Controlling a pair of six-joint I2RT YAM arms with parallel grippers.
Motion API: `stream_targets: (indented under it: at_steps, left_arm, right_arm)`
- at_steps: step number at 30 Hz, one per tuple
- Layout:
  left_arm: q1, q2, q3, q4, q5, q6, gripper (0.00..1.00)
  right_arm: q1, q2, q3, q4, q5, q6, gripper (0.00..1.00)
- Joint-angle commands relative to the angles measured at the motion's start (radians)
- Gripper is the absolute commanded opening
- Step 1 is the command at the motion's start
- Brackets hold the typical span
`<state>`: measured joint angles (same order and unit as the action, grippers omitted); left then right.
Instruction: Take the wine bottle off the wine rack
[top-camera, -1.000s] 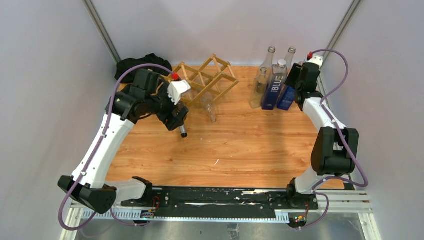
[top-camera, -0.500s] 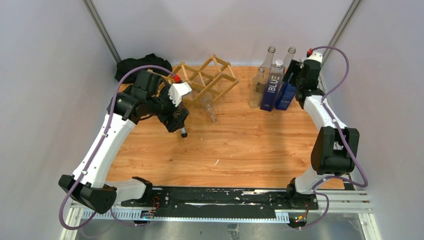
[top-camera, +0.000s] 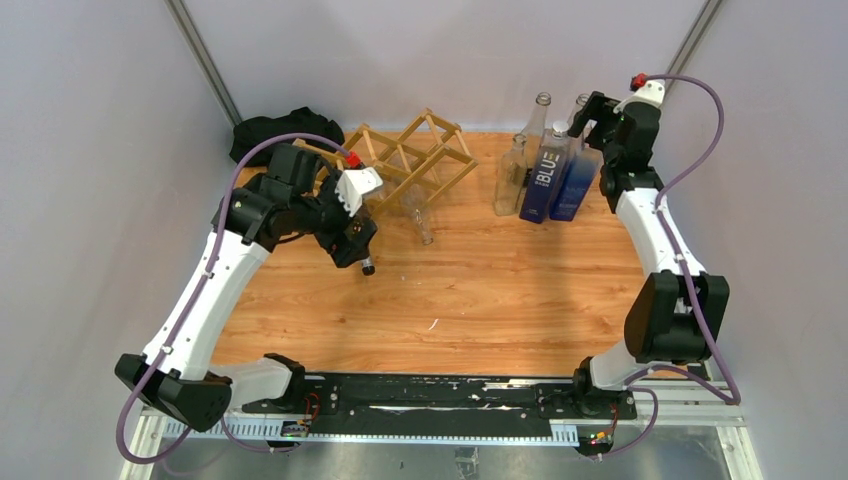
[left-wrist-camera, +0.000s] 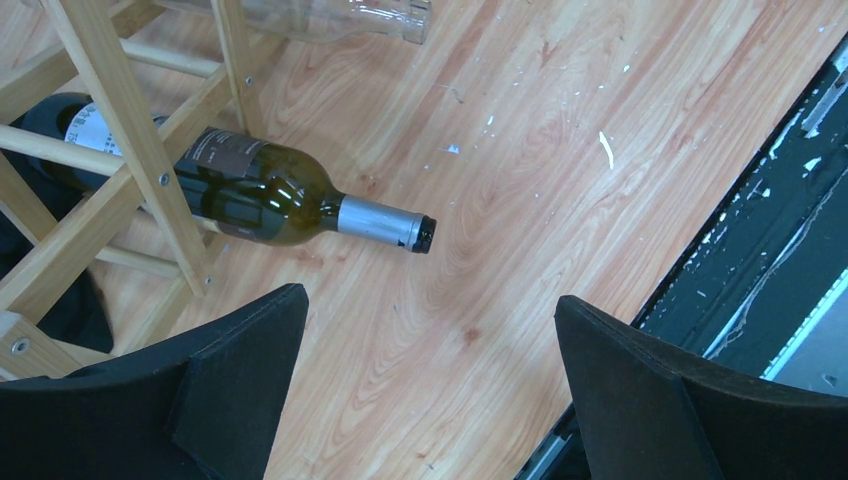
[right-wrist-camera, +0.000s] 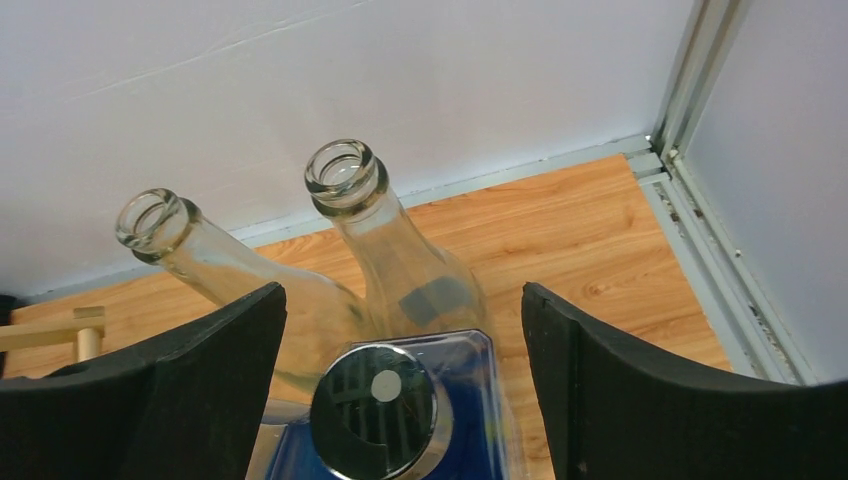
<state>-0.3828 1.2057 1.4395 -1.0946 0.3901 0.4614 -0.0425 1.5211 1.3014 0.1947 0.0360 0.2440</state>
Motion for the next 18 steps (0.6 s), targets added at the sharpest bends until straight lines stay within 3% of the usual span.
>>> stream_targets:
  at_steps: [1, 12, 18]
  left_arm:
    - [0.004, -0.023, -0.014, -0.001, 0.025, 0.009, 1.0]
    - [0.01, 0.026, 0.01, -0.001, -0.025, -0.022, 1.0]
    - [0.086, 0.063, 0.035, -0.001, -0.011, 0.007, 1.0]
  right_arm:
    - [-0.017, -0.021, 0.057, -0.012, -0.071, 0.063, 0.9]
    - [0.005, -0.145, 0.108, -0.152, -0.102, 0.163, 0.92]
    - [0.197, -0.293, 0.08, -0.283, -0.038, 0.108, 0.93]
